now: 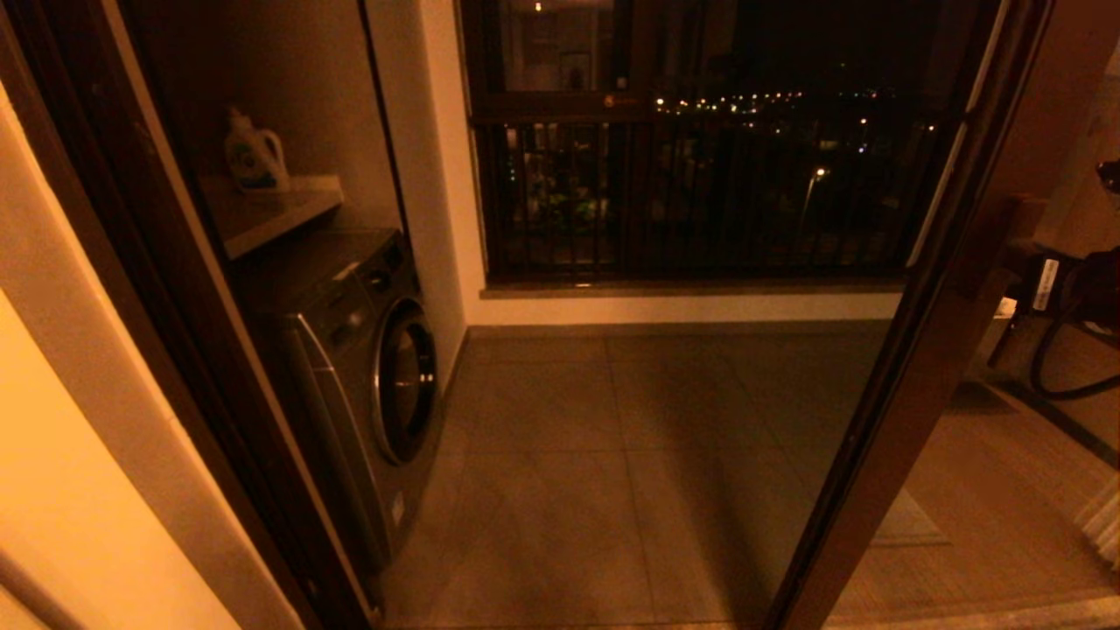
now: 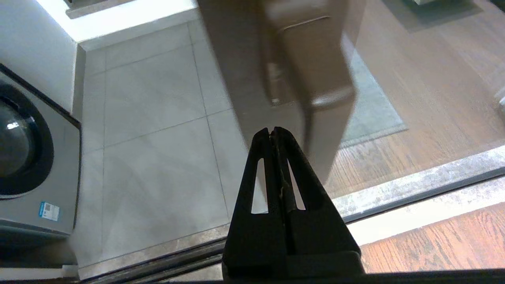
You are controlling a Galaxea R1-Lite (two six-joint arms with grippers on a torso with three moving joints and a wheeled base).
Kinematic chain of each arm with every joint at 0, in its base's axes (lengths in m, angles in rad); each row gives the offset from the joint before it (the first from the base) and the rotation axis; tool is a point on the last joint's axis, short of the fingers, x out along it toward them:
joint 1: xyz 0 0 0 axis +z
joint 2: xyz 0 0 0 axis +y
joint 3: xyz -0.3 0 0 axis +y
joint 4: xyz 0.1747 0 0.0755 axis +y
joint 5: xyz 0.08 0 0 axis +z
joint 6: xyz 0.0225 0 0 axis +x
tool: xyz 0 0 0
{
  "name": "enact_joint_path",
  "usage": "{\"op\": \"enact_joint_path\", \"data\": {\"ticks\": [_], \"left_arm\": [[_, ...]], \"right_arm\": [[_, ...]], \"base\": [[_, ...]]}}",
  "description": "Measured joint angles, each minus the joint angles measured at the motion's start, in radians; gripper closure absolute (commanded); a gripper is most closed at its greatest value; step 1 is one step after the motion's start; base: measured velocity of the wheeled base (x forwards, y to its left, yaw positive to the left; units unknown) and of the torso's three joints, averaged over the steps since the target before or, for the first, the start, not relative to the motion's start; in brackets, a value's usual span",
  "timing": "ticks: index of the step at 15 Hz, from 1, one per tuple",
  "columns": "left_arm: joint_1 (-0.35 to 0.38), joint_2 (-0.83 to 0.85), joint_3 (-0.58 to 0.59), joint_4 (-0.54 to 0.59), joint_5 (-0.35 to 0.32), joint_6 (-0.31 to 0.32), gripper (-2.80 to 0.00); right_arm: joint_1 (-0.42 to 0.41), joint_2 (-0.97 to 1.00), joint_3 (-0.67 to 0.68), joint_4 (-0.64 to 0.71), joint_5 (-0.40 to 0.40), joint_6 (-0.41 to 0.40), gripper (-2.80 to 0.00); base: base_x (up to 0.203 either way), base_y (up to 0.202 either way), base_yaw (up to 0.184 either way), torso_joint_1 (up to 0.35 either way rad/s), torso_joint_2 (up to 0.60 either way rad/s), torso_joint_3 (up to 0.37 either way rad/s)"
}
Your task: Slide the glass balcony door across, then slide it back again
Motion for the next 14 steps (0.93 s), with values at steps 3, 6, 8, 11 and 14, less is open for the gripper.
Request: {"op": "enact_joint_path", "data": {"ticks": [3, 6, 8, 11, 14], "left_arm": [[0.0, 0.0, 0.0, 0.0, 0.0, 0.0, 0.0], [0.0, 0.0, 0.0, 0.0, 0.0, 0.0, 0.0], [0.0, 0.0, 0.0, 0.0, 0.0, 0.0, 0.0], [0.0, 0.0, 0.0, 0.0, 0.0, 0.0, 0.0], [0.0, 0.0, 0.0, 0.0, 0.0, 0.0, 0.0]], "right_arm": [[0.0, -0.012, 0.002, 0.0, 0.01, 0.001, 0.0], [0.001, -0.042, 0.013, 0.002, 0.024, 0.001, 0.0], [0.007, -0.085, 0.031, 0.004, 0.033, 0.001, 0.0], [0.038, -0.199, 0.076, 0.014, 0.034, -0.001, 0.0], [0.087, -0.404, 0.126, 0.098, 0.032, -0.037, 0.0]], "base": [[0.0, 0.0, 0.0, 0.0, 0.0, 0.0], [0.0, 0.0, 0.0, 0.0, 0.0, 0.0], [0.0, 0.0, 0.0, 0.0, 0.0, 0.0], [0.0, 0.0, 0.0, 0.0, 0.0, 0.0], [0.0, 0.0, 0.0, 0.0, 0.0, 0.0]]}}
